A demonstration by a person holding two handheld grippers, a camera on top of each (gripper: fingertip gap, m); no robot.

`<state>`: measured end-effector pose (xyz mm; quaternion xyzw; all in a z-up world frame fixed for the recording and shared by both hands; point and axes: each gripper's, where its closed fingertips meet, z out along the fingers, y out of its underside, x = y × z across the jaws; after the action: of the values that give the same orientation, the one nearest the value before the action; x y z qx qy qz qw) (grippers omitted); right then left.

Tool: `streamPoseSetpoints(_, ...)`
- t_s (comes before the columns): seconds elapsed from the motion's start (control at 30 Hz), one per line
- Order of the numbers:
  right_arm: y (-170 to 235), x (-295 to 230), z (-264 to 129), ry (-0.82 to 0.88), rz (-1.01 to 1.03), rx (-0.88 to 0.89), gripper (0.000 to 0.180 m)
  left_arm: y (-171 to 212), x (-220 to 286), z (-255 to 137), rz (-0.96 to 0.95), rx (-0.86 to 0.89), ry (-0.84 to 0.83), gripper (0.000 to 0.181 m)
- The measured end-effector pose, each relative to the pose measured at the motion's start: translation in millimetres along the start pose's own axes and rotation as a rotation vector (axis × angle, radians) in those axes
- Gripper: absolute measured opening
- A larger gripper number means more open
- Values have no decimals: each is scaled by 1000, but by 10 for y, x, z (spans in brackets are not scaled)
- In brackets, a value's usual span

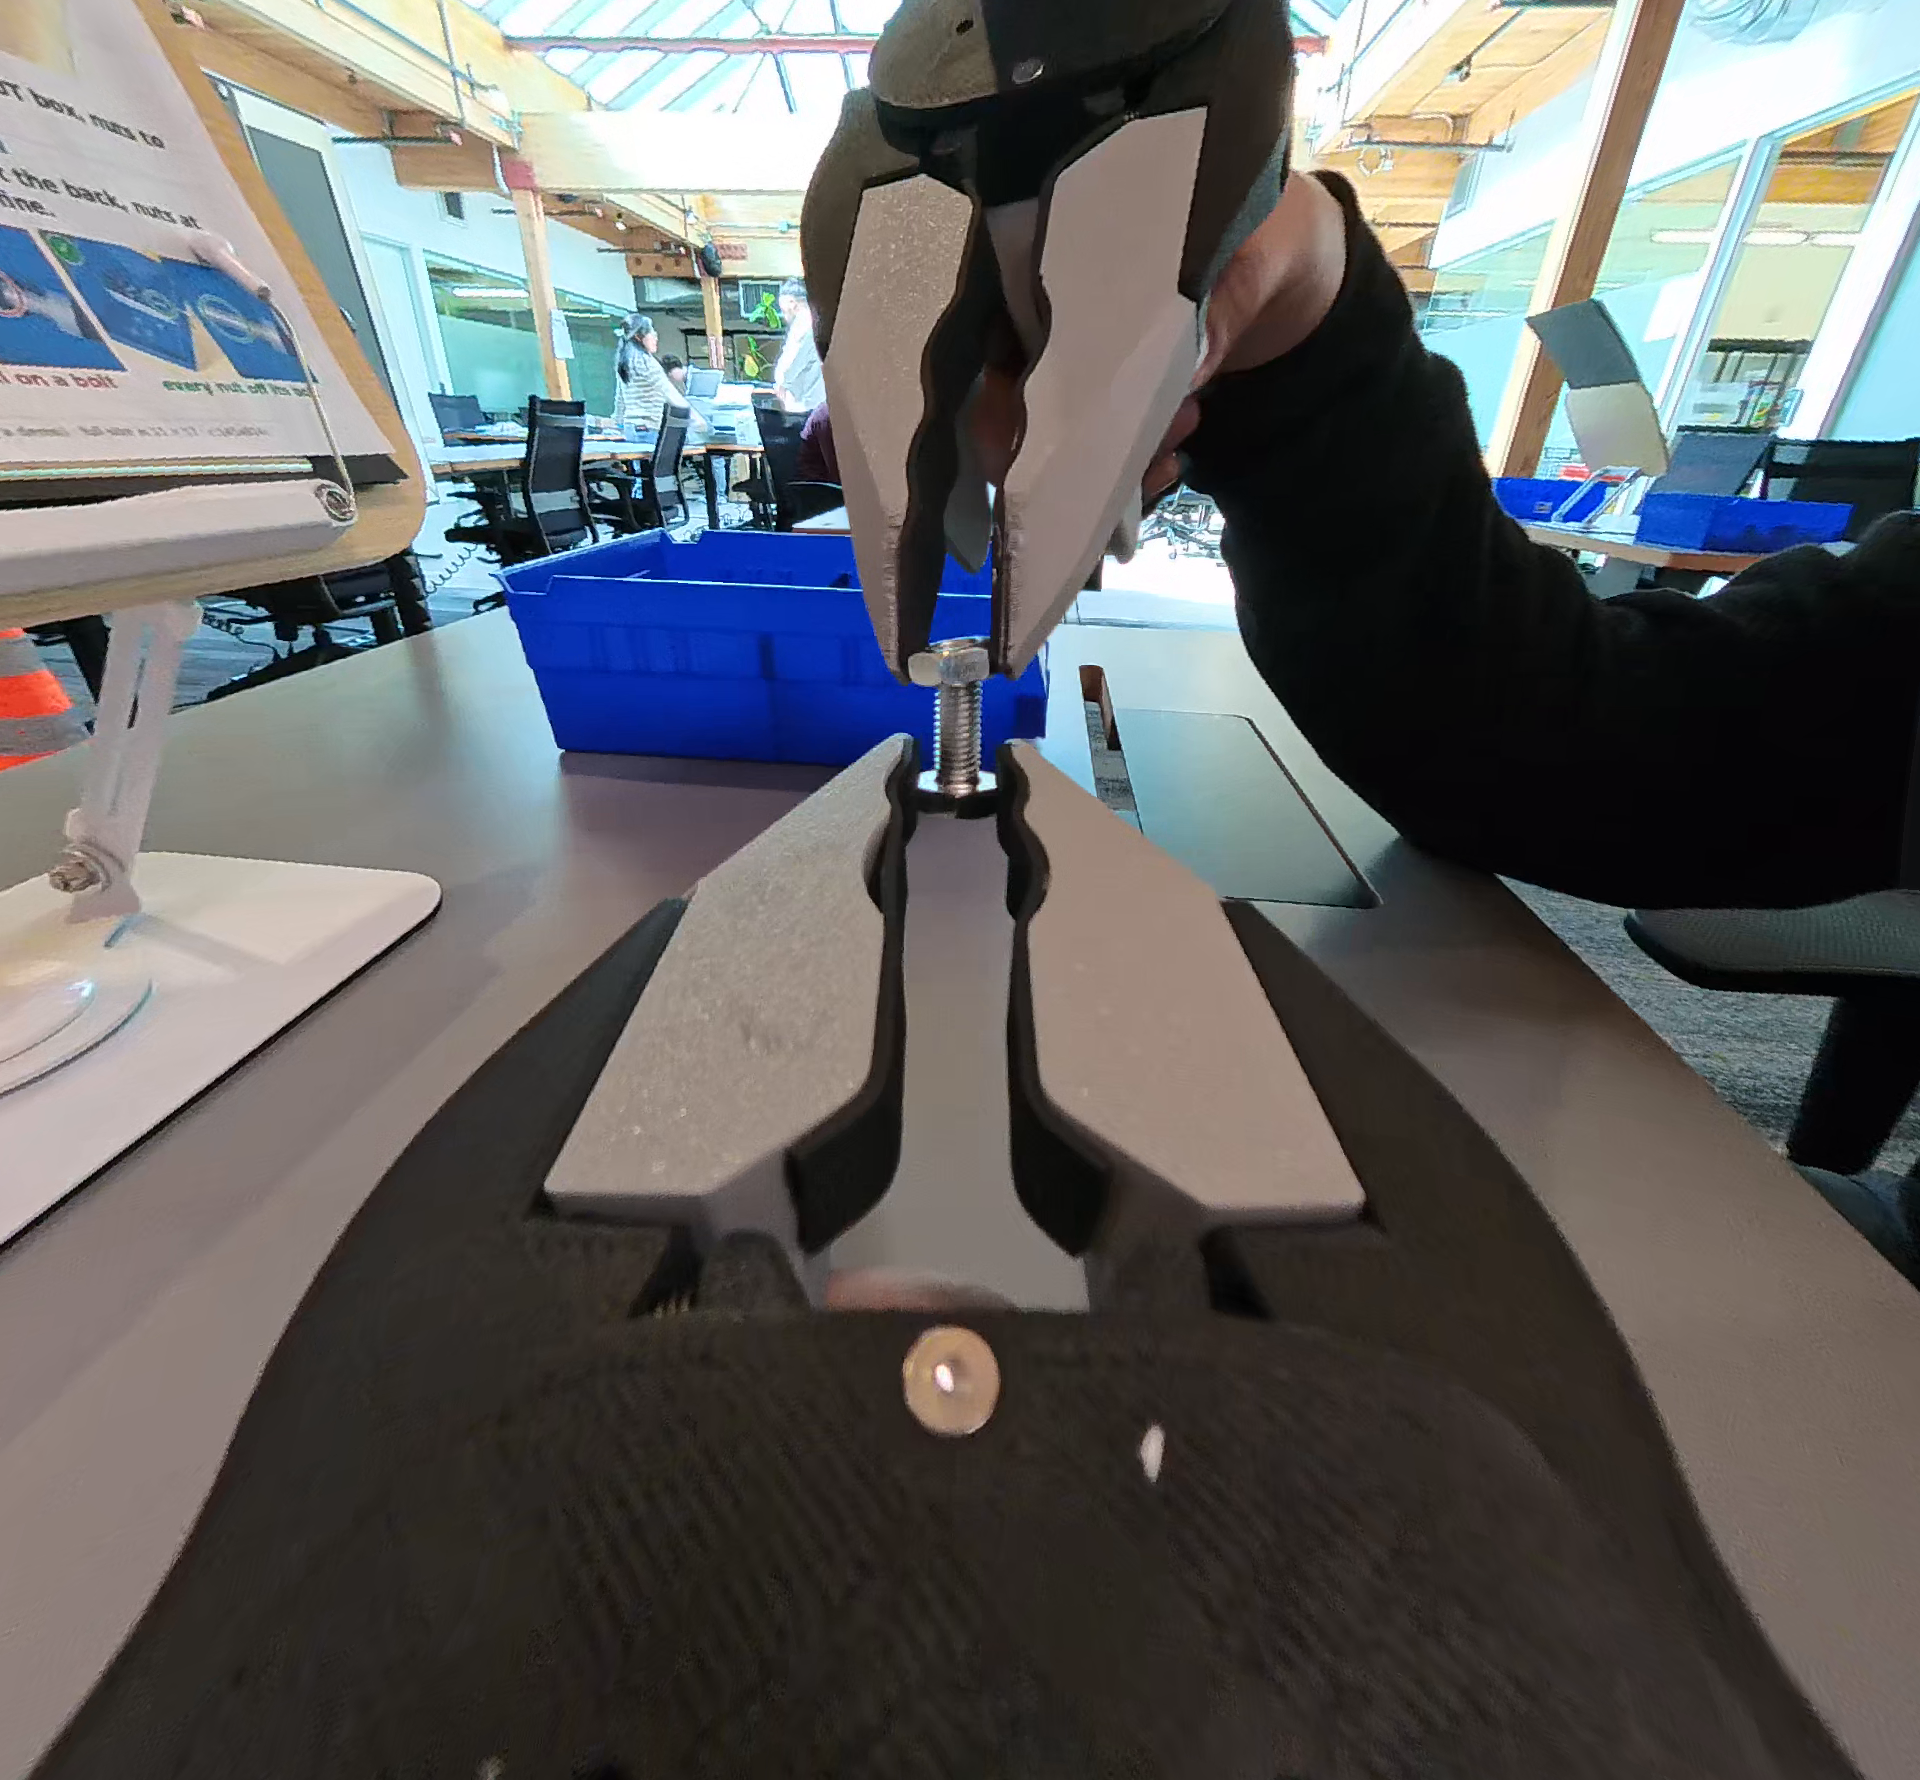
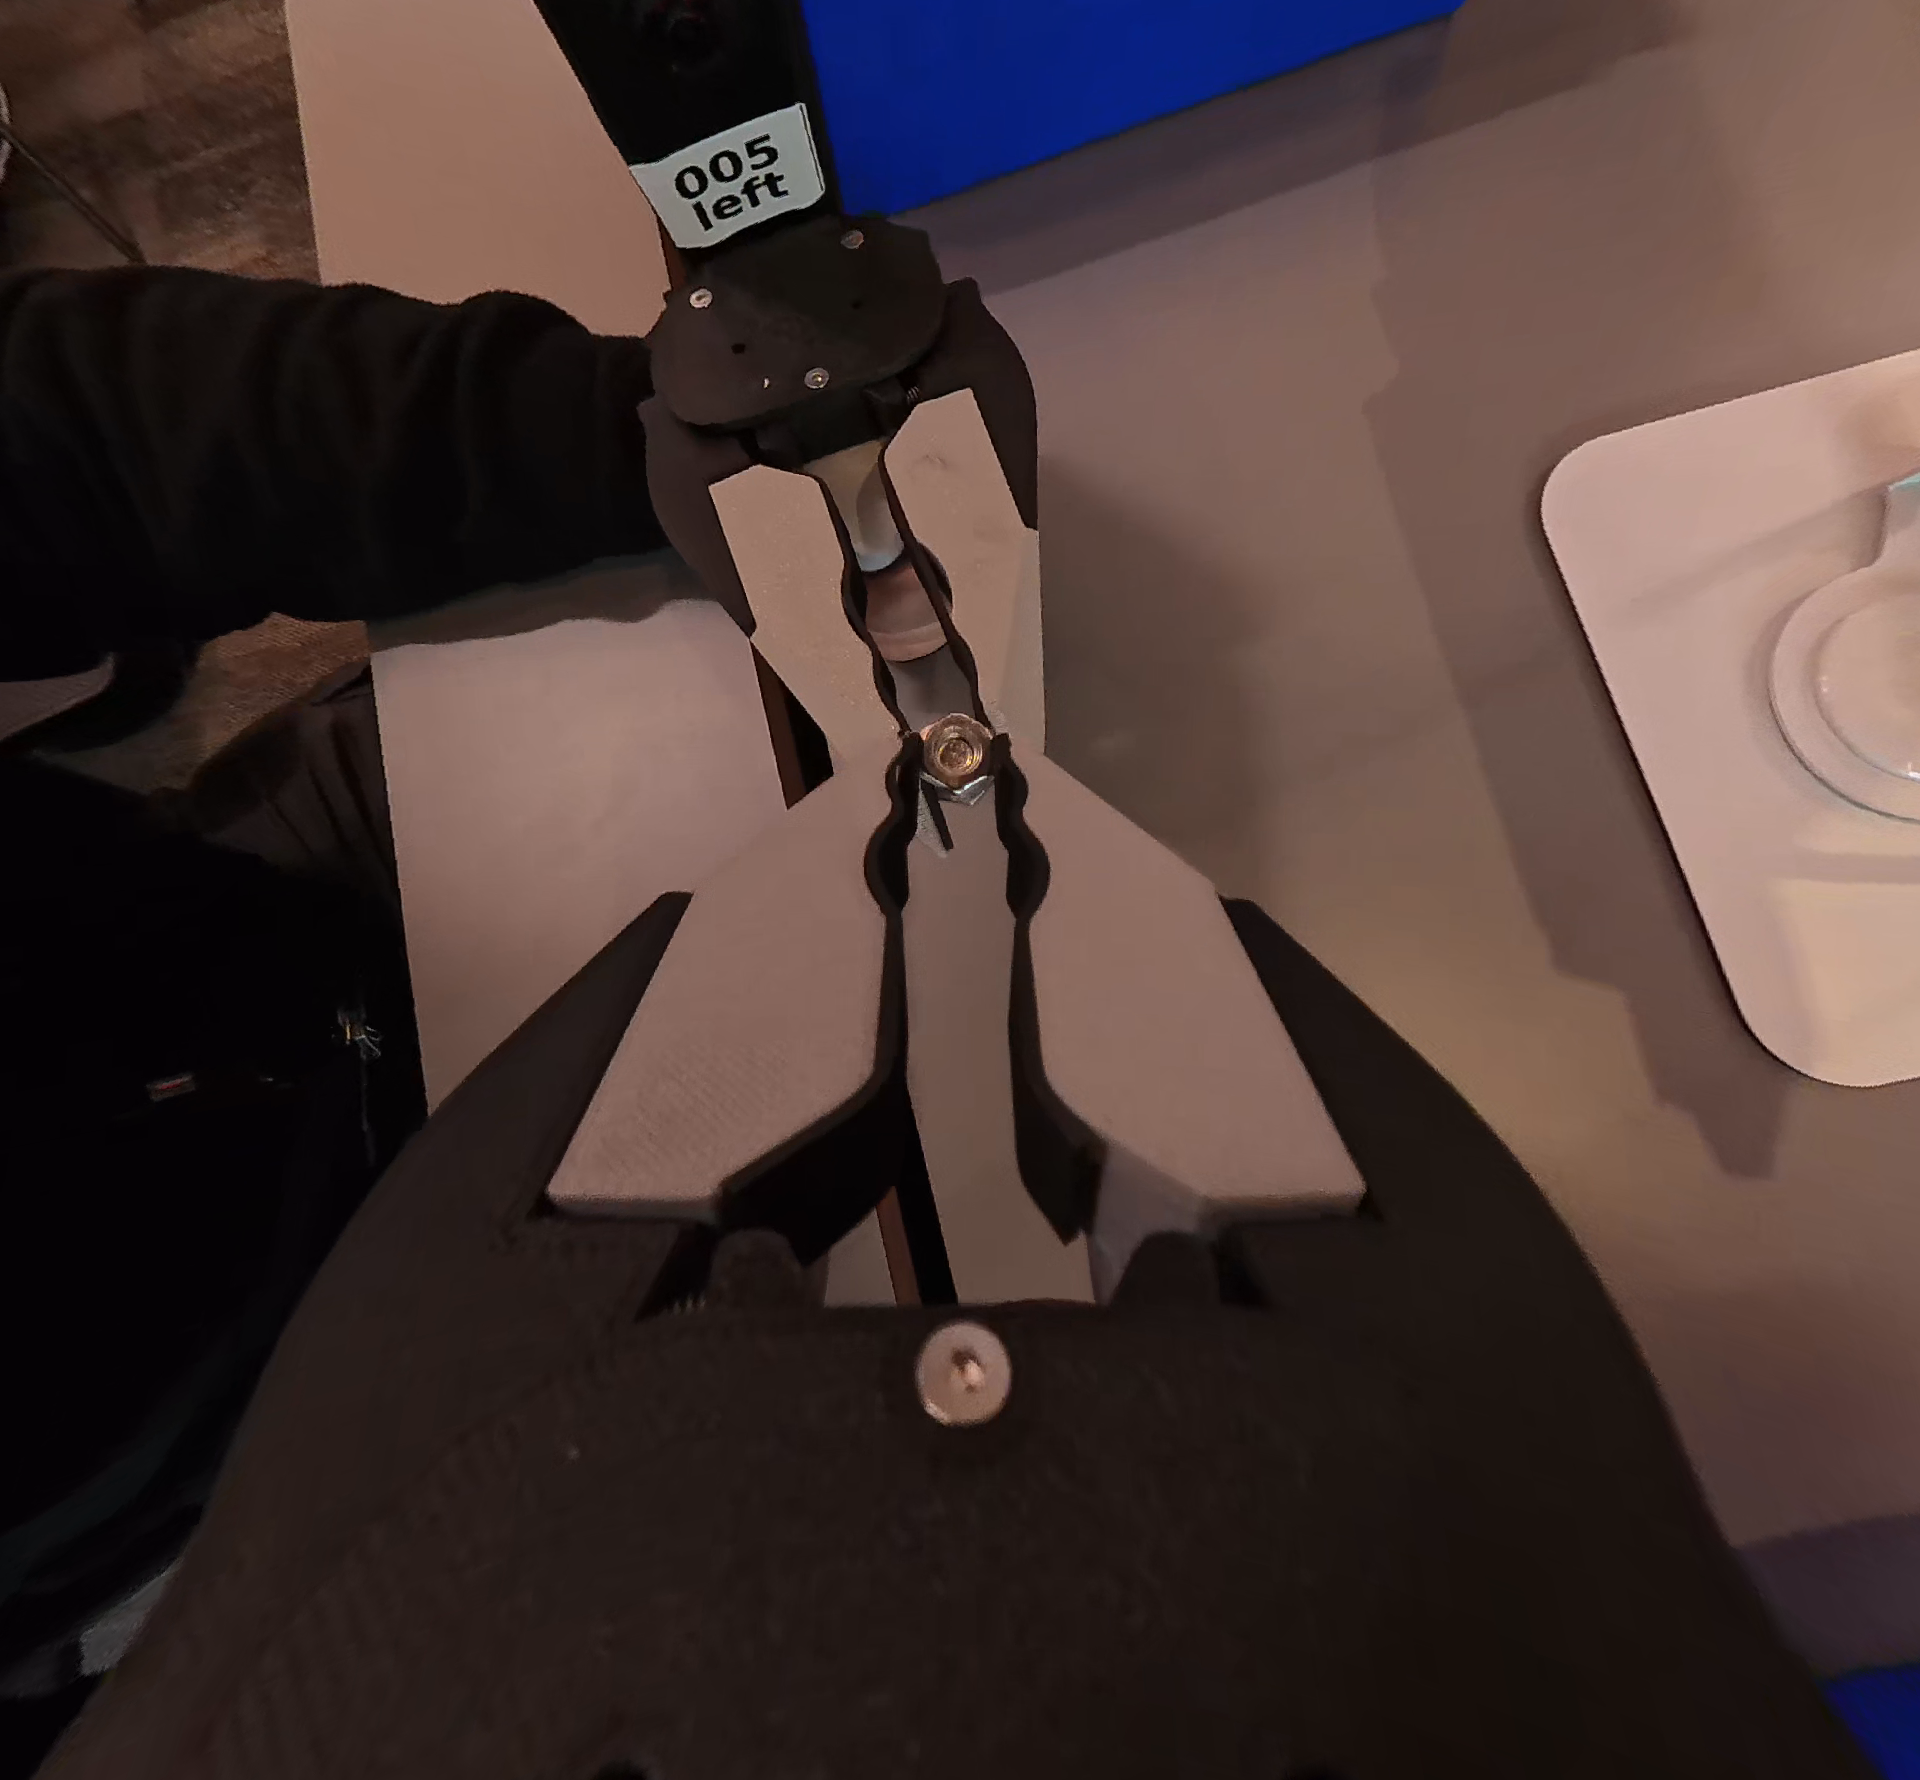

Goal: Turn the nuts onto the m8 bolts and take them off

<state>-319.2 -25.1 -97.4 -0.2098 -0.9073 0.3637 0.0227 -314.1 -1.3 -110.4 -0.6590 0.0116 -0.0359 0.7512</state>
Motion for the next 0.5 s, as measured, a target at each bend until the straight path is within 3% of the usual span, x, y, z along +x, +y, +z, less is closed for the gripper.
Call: streamPoseSetpoints(0.5,-32,43,15,16,-15,24,11,-4,-47,-15,-28,3,-13,12)
